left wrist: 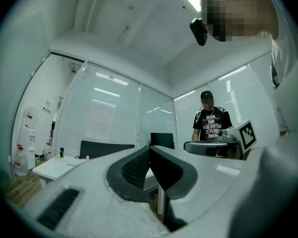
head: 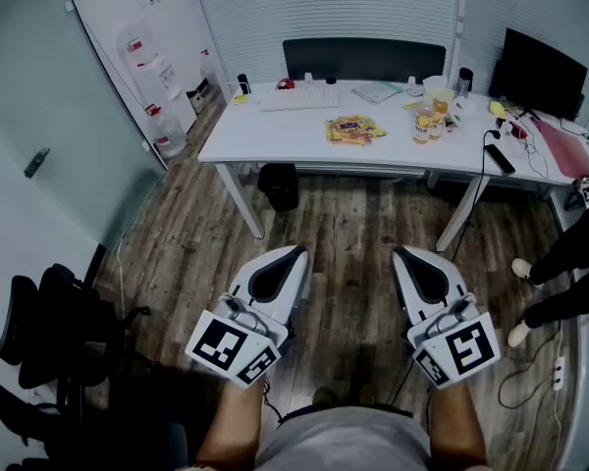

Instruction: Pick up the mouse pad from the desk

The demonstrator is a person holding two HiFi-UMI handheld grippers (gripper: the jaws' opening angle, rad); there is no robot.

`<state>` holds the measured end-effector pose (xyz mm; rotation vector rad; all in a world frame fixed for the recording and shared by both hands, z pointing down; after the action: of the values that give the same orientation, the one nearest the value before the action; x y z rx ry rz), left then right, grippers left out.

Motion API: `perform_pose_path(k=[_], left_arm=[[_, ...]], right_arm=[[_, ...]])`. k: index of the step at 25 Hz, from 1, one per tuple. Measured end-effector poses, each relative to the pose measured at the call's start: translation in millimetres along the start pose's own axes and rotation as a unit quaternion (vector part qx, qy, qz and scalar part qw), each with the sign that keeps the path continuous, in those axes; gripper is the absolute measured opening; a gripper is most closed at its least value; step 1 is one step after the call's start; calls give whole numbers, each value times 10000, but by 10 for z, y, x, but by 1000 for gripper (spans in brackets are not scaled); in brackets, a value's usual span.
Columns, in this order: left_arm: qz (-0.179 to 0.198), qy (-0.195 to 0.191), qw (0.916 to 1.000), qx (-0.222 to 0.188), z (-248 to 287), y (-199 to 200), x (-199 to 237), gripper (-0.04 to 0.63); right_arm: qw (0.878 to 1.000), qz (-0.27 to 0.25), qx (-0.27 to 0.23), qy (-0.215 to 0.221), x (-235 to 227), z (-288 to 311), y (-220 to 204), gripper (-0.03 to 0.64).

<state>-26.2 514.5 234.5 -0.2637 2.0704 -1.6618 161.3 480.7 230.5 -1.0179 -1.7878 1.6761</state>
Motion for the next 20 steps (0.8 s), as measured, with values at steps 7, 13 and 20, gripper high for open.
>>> perform_pose_path(k=[7,13,20], left_arm=[[-1,-55,10000,-26,-64,-93,258,15],[-90,-95,9999,27,-178,-261,472,15],[-254,-46,9996,136,-217,-474,659,15]], right_arm=[[10000,-26,64,-15,107,255,-115,12],[9998,196,73,22,215,432,-242,12],[9992,290,165,-210,24,611,-385,12]])
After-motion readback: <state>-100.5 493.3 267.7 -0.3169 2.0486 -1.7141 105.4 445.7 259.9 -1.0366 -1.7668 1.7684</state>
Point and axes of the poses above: the fingertips, and each gripper's own axes: z forward along the fingers, x to its left, y out of its top, the point moved 5 cm from there along -z, backward along the fingers, and after that the axes turned 15 degrees about z, right-handed, at the moved point
